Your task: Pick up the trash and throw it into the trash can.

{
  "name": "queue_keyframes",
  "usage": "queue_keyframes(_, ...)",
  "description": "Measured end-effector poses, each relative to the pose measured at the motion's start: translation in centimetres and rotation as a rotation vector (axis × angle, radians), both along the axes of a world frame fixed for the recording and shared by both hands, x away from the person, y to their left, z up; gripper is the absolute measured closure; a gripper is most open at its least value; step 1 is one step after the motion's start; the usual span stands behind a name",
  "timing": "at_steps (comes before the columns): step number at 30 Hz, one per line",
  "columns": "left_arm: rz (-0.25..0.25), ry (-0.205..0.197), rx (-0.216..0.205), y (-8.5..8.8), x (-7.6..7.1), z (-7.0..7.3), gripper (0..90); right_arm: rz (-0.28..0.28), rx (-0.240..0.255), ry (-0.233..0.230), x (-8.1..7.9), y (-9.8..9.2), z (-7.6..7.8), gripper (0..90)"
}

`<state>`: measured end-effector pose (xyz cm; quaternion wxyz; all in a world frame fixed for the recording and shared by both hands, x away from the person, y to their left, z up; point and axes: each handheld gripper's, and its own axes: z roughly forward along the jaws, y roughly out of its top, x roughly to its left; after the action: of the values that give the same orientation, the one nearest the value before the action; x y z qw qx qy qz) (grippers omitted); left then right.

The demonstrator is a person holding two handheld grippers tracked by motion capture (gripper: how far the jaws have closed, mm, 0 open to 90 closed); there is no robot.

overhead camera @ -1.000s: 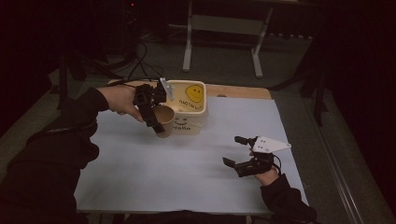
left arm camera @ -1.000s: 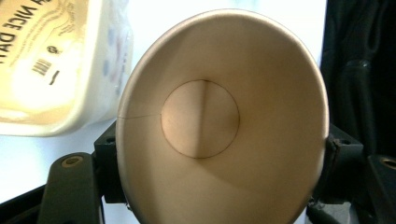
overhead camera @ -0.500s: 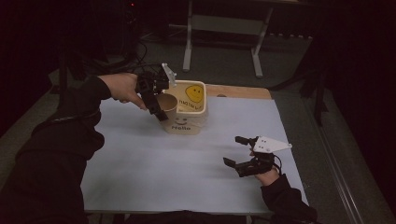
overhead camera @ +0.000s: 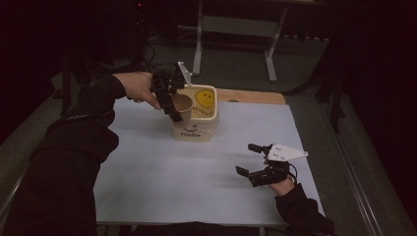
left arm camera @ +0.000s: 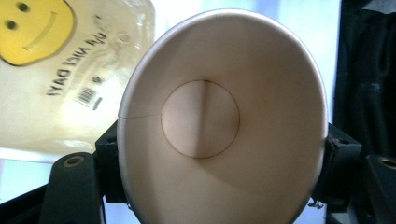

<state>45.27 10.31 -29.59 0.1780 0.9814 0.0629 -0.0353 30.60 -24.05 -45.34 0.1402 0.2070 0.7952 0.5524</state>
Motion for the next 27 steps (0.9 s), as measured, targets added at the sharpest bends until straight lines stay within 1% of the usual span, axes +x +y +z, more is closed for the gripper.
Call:
queue_keyframes(2,-0.001,-0.006,-0.003,-0.1,0.3,0.1,27.5,-0.001,0.001,0.001,0.0,0.0,0.0,9.3)
queue_keyframes(3,-0.003,-0.002,0.000,-0.1,0.4,0.2,27.5,-0.001,0.001,0.002,0.0,0.0,0.0,9.3)
queue_keyframes(6,-0.011,-0.012,-0.011,-0.3,0.8,0.4,27.5,0.000,0.000,0.002,0.1,0.0,-0.1,9.3)
queue_keyframes(8,-0.013,-0.008,-0.013,-0.4,0.9,0.5,27.5,0.001,0.002,0.005,0.1,0.0,-0.1,9.3)
queue_keyframes(11,-0.017,-0.013,-0.013,-0.7,1.5,0.7,27.5,-0.001,0.003,0.010,0.1,0.0,-0.1,9.3)
queue_keyframes(12,-0.018,-0.016,-0.017,-0.7,1.6,0.7,27.5,-0.001,0.002,0.009,0.1,0.0,-0.1,9.3)
queue_keyframes(13,-0.027,-0.029,-0.015,-0.8,1.7,0.8,27.5,0.000,0.004,0.009,0.1,-0.1,-0.1,9.3)
queue_keyframes(16,-0.022,-0.029,-0.020,-0.8,2.0,0.9,28.0,0.000,0.004,0.010,0.1,-0.1,-0.1,9.3)
queue_keyframes(17,-0.028,-0.030,-0.022,-0.9,2.3,1.0,28.0,-0.001,0.004,0.009,0.1,-0.1,-0.1,9.3)
queue_keyframes(20,-0.024,-0.025,-0.013,-1.0,2.7,1.0,28.0,-0.001,0.005,0.010,0.1,-0.1,-0.1,9.3)
queue_keyframes(21,-0.027,-0.032,-0.013,-1.1,2.8,1.0,28.0,0.002,0.007,0.012,0.1,-0.1,-0.1,9.3)
queue_keyframes(22,-0.024,-0.026,-0.012,-1.1,2.9,1.0,28.0,0.001,0.006,0.010,0.1,-0.1,-0.1,9.3)
queue_keyframes(23,-0.025,-0.033,-0.010,-1.2,3.0,1.1,28.0,0.001,0.007,0.011,0.1,-0.1,-0.1,9.3)
queue_keyframes(27,-0.028,-0.036,-0.010,-1.3,3.6,1.3,28.4,0.000,0.007,0.012,0.2,-0.1,-0.1,9.3)
